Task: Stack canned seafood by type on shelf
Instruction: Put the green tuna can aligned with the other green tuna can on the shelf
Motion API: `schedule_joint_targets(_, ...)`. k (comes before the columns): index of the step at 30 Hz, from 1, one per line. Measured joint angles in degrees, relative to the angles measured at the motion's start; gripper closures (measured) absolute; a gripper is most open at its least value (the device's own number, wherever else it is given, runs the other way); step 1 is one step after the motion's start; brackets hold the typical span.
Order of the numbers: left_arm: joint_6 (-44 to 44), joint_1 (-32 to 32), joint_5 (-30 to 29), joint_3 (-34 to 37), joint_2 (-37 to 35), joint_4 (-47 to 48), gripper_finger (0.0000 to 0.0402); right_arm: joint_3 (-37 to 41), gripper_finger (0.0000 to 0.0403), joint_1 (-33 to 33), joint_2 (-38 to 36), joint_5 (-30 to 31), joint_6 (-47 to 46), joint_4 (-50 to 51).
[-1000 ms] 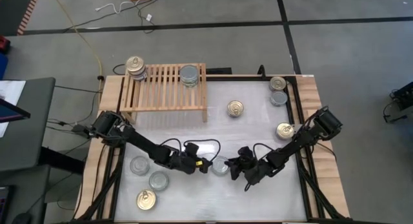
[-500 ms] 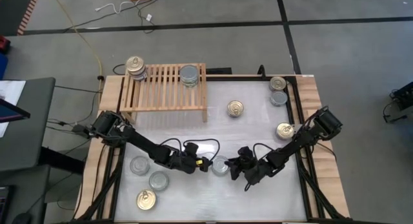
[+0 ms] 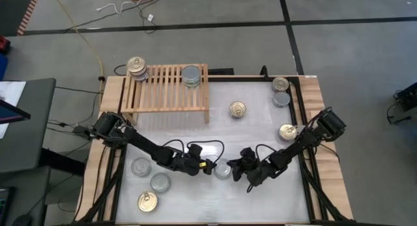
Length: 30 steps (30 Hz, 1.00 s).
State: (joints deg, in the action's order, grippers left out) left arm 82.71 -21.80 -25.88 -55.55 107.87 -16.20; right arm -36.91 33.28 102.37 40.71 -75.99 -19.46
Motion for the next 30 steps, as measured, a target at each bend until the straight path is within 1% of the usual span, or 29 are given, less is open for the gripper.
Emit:
schedule_joint_targets(8,0.68,0.00,0.06,0.00,0.00,0.35,0.0141,0.00,0.0329,0.00,0.00,0.13,0.00,0.13)
schedule_joint_targets(15,2.94,0.00,1.36,0.00,0.00,0.01,0.0141,0.00,0.0330,0.00,0.04,0.85,0.00,0.20)
schedule_joint_targets(18,4.15,0.00,2.00,0.00,0.00,-0.03,0.0141,0.00,0.0337,0.00,0.04,1.05,0.13,0.33)
schedule_joint_targets(23,5.88,0.00,5.82,0.00,0.00,-0.36,0.0141,0.00,0.0357,0.00,0.02,1.38,0.90,0.74)
schedule_joint_targets(30,8.98,-0.02,6.08,0.00,0.00,-1.70,0.0141,0.02,0.0372,0.02,0.02,1.40,1.70,0.81)
